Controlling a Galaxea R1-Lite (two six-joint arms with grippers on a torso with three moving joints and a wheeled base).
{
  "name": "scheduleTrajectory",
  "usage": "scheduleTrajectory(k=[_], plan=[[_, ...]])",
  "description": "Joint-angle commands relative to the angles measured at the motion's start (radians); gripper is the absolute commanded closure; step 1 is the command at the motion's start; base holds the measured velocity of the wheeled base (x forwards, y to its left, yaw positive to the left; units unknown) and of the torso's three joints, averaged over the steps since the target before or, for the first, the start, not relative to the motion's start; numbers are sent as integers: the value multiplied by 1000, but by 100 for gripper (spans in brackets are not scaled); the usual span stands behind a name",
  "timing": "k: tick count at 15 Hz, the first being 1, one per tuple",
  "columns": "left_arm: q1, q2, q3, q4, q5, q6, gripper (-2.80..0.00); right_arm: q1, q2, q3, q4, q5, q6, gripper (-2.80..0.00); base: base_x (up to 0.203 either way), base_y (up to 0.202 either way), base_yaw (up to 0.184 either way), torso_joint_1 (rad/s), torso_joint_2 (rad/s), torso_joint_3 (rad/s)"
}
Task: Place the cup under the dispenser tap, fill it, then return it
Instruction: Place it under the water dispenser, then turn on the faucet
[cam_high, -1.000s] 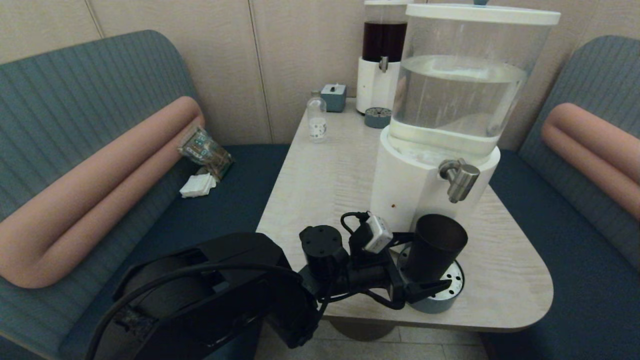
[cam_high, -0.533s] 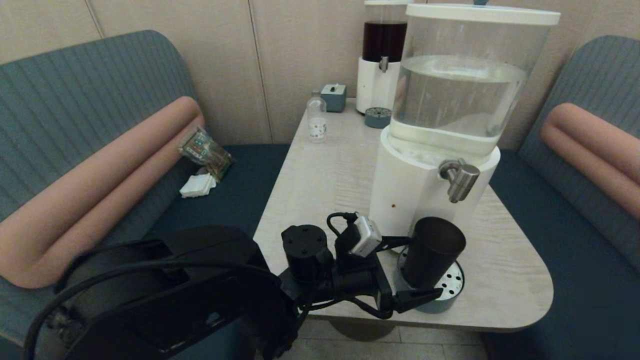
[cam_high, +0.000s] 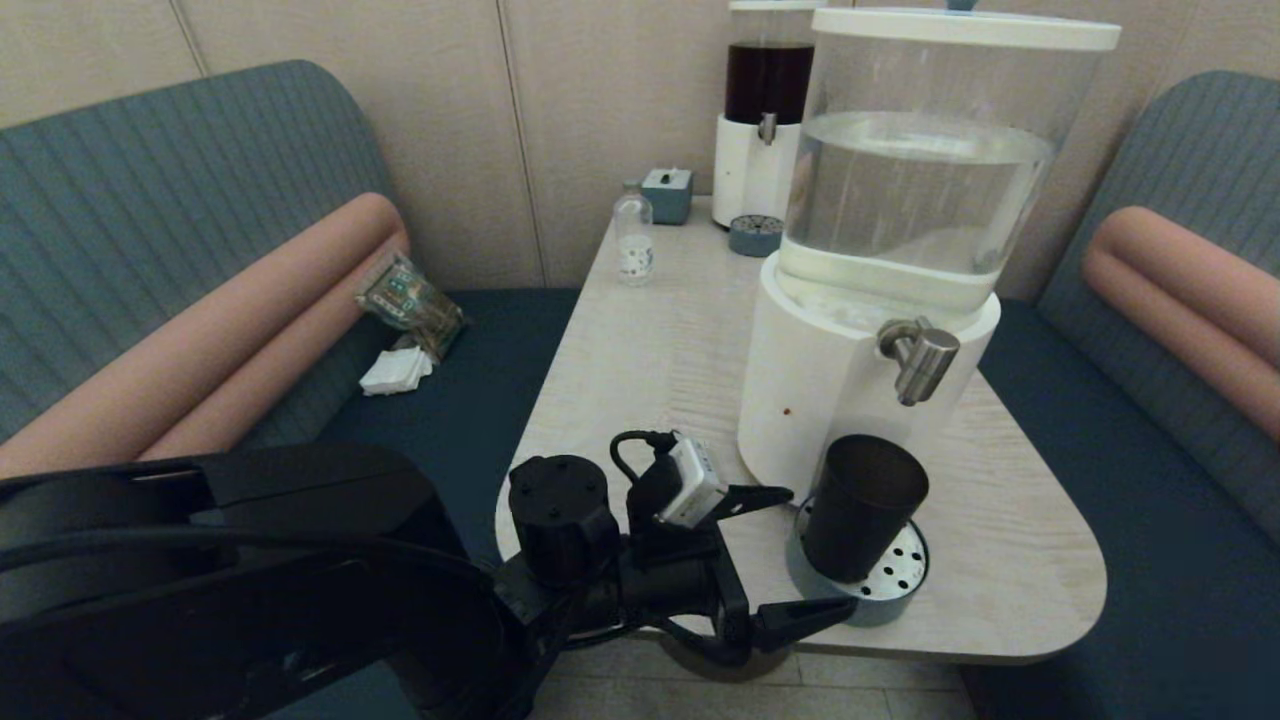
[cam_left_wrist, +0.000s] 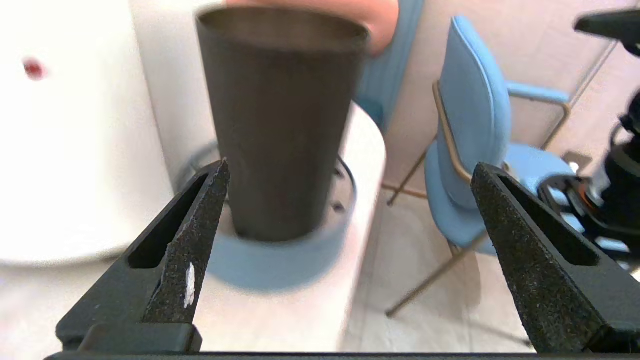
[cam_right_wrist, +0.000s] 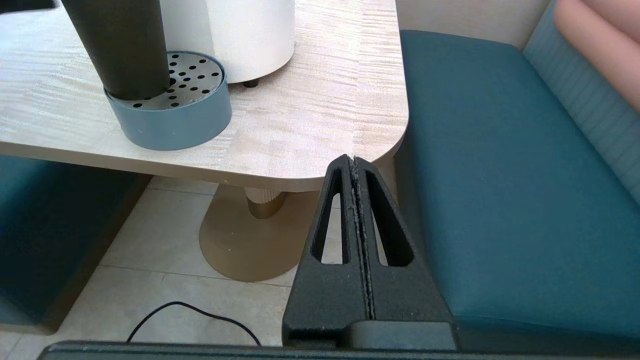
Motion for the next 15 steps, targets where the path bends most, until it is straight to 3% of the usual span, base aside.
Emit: scheduleTrajectory(k=[1, 2, 8, 15], plan=[[-1, -40, 53, -8, -2, 2, -280, 0, 1, 14, 0, 0, 0, 0, 0, 0, 0, 0, 0, 0], [-1, -57, 86, -8, -1, 4, 0, 0, 1, 14, 0, 0, 0, 0, 0, 0, 0, 0, 0, 0], [-12, -91, 102, -8, -3, -1, 0, 0, 1, 14, 0, 0, 0, 0, 0, 0, 0, 0, 0, 0], [-19, 43, -15, -8, -5, -2, 0, 0, 1, 14, 0, 0, 1, 0, 0, 0, 0, 0, 0, 0]])
